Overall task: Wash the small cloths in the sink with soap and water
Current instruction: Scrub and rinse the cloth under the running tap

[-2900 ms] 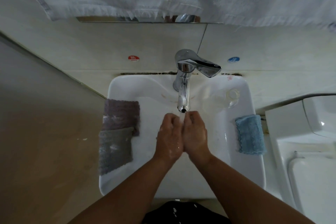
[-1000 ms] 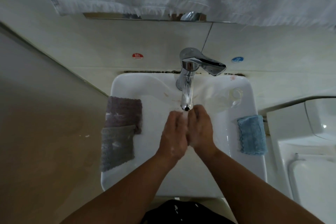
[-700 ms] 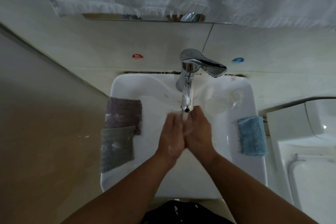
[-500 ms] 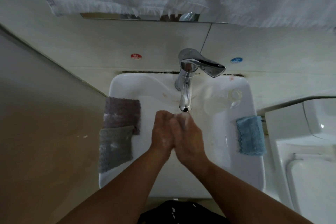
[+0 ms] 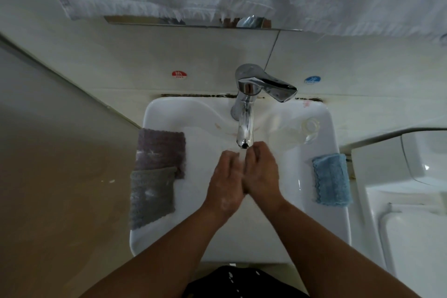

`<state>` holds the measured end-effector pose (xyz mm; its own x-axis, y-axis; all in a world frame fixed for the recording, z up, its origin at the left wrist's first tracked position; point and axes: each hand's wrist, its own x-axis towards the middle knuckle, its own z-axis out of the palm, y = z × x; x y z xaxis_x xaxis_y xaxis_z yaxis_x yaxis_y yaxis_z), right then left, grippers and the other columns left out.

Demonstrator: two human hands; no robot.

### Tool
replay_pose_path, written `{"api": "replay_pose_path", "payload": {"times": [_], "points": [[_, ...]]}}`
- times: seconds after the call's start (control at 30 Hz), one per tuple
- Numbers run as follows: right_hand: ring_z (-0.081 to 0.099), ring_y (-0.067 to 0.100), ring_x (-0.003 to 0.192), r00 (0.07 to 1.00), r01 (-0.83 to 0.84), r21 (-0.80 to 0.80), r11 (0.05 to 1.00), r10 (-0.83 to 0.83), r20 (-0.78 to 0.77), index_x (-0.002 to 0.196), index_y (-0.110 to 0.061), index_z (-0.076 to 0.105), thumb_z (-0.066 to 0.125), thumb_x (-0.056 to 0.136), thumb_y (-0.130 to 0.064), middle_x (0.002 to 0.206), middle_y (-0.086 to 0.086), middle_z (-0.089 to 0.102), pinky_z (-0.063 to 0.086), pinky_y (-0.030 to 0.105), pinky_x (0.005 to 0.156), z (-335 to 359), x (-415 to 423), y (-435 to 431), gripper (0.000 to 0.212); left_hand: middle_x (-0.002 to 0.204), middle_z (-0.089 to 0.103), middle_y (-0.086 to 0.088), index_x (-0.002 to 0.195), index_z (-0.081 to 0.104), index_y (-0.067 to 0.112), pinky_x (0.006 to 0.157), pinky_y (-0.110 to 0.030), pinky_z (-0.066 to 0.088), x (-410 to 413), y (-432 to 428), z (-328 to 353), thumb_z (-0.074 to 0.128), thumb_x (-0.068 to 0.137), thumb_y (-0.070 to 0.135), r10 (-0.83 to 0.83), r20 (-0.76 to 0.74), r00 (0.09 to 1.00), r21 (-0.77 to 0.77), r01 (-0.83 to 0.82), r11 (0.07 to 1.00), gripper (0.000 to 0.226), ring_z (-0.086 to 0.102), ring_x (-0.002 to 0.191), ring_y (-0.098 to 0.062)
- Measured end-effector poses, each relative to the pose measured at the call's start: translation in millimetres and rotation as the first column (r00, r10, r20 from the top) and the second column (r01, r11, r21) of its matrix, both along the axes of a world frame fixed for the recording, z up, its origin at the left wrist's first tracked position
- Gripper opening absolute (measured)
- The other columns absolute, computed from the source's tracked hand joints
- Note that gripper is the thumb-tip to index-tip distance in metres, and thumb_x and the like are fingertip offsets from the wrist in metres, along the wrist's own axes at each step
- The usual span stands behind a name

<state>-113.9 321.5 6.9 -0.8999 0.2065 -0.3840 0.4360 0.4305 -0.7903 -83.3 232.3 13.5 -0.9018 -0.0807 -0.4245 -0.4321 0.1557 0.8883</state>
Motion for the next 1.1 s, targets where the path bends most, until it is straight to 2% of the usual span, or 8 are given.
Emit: {"api": "replay_pose_path", "payload": {"times": [0.07,0.23,0.47,0.6,0.7,0.77,0.93,1.1], "points": [[0.057,0.011,0.069,0.994,0.022,-0.028,0.999,-0.019,0.107,0.086,-0.022,0.057,0.048,0.103,-0.03,0.075,-0.007,0.06,0.04,0.023,0.061,-5.4,-6.0,7.5,0.02,0.079,0.053,0.007,0.087,0.045,0.027,0.059,-0.025,0.045,0.1,-7.3,-3.4,0.043,0.105,0.038,-0.092,-0.009,0.996,-0.046,0.092,0.995,0.021,0.052,0.068,-0.005],[0.063,0.012,0.078,0.984,0.16,-0.05,0.986,-0.156,0.087,0.093,-0.022,0.064,0.052,0.102,-0.039,0.083,-0.005,0.066,0.054,0.032,0.073,-5.2,-8.4,15.1,0.023,0.091,0.061,0.004,0.092,0.051,0.03,0.074,-0.057,0.059,-7.1,-37.2,-25.0,0.046,0.103,0.043,0.091,0.066,0.994,-0.231,-0.074,0.97,0.018,0.063,0.087,-0.021],[0.072,0.032,0.084,0.83,0.536,-0.424,0.73,-0.366,0.42,0.093,-0.01,0.068,0.058,0.1,-0.038,0.092,0.015,0.072,0.063,0.046,0.07,-0.3,-0.2,8.6,0.031,0.092,0.063,-0.005,0.088,0.053,0.036,0.058,-0.041,0.052,-5.0,-24.6,-21.9,0.047,0.1,0.047,0.168,0.142,0.976,-0.075,-0.158,0.985,0.018,0.062,0.079,-0.027],[0.061,0.025,0.057,0.942,0.286,-0.377,0.881,-0.185,0.281,0.085,-0.012,0.065,0.063,0.095,-0.044,0.072,0.01,0.068,0.051,0.035,0.046,9.8,21.4,-9.1,0.033,0.093,0.067,-0.006,0.093,0.055,0.034,0.056,-0.034,0.052,-4.7,-9.2,-13.9,0.049,0.103,0.041,0.227,0.238,0.944,0.053,-0.246,0.968,0.013,0.065,0.077,-0.026],[0.049,0.005,0.052,1.0,-0.004,-0.135,0.991,0.005,0.01,0.07,-0.024,0.05,0.067,0.091,-0.04,0.059,-0.007,0.054,0.047,0.027,0.051,7.4,28.3,-7.4,0.031,0.091,0.072,-0.005,0.097,0.061,0.024,0.065,-0.036,0.057,-4.0,0.5,-4.4,0.045,0.104,0.028,0.267,0.283,0.921,0.214,-0.333,0.918,0.018,0.071,0.086,-0.026],[0.055,0.003,0.058,0.999,0.032,-0.04,0.999,-0.033,-0.036,0.077,-0.027,0.053,0.062,0.095,-0.036,0.064,-0.008,0.059,0.046,0.02,0.058,2.0,17.9,0.5,0.023,0.091,0.073,-0.004,0.095,0.062,0.024,0.061,-0.04,0.059,1.0,9.8,3.4,0.047,0.101,0.038,0.242,0.297,0.924,0.246,-0.319,0.915,0.021,0.073,0.084,-0.026],[0.066,0.013,0.069,0.989,0.143,-0.099,0.985,-0.137,0.057,0.085,-0.026,0.059,0.058,0.097,-0.04,0.073,-0.004,0.067,0.059,0.044,0.068,-2.9,18.9,-6.1,0.019,0.109,0.065,-0.004,0.109,0.053,0.02,0.08,-0.039,0.058,-13.5,11.4,11.4,0.046,0.103,0.032,0.246,0.252,0.936,0.056,-0.268,0.962,0.015,0.064,0.104,-0.029],[0.063,-0.001,0.07,0.999,0.03,0.009,1.0,-0.029,-0.045,0.095,-0.032,0.052,0.064,0.096,-0.032,0.078,-0.011,0.064,0.054,0.025,0.069,-1.3,11.1,-1.4,0.012,0.093,0.066,-0.002,0.098,0.056,0.033,0.069,-0.04,0.06,-10.9,12.9,4.1,0.043,0.102,0.025,0.255,0.219,0.942,0.062,-0.274,0.96,0.016,0.068,0.089,-0.029]]}}
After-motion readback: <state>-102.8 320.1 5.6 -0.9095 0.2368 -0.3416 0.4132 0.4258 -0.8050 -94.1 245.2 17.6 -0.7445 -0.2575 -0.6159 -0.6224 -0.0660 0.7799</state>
